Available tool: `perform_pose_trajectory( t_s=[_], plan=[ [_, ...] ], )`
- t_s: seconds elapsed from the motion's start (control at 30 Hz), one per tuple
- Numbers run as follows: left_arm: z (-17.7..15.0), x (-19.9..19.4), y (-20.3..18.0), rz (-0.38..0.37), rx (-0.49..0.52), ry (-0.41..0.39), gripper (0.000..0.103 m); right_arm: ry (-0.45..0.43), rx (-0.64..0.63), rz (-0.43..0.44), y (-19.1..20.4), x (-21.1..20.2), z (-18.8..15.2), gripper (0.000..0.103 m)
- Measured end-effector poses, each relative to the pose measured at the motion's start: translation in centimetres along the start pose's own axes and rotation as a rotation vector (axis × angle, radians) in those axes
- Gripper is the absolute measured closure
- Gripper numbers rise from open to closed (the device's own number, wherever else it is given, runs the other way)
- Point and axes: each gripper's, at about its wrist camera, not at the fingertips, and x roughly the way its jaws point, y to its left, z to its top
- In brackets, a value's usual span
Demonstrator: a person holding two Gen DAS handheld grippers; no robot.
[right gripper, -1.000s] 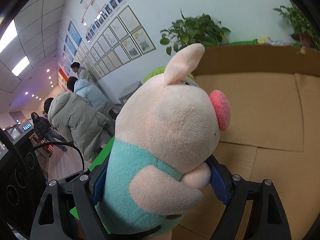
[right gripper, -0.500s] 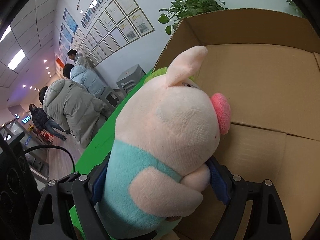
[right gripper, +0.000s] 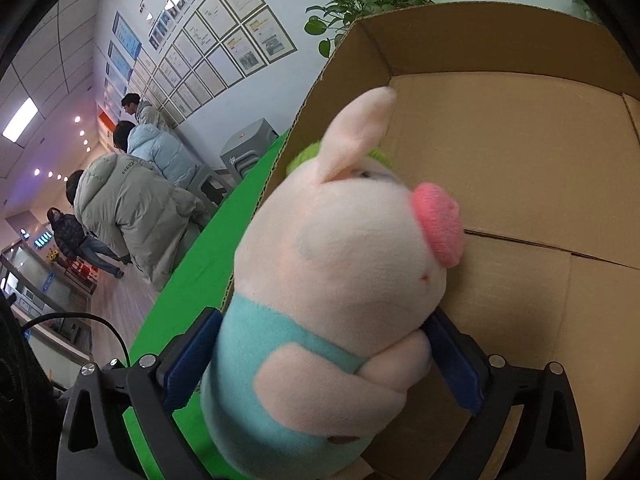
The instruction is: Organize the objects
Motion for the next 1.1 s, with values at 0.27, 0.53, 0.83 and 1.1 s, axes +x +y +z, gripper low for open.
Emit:
perform_pose_trajectory(
  t_s=[0.27, 0.53, 0.83, 1.1],
  plan=[
    [0.0, 1.0, 1.7, -0.036, -0.036, 0.005, 0.031, -0.016, 0.080, 0.044, -0.7, -3.0, 0.2, 0.015],
    [-0.4, 2.1, 2.2, -0.070, -0.054, 0.027, 0.031, 0.003, 0.085, 0.051, -0.4, -2.2, -1.2, 0.027],
    [-0.5, 2.6, 1.7, -0.058, -0.057, 0.032, 0.031, -0.017, 0.058, 0.098, -1.6, -2.8, -2.2, 0.027],
    [-0.7, 2.1, 1.6, -0.050, -0.059, 0.046, 0.037, -0.040, 0.060, 0.071, -3.1, -5.8, -3.4, 0.016]
  ],
)
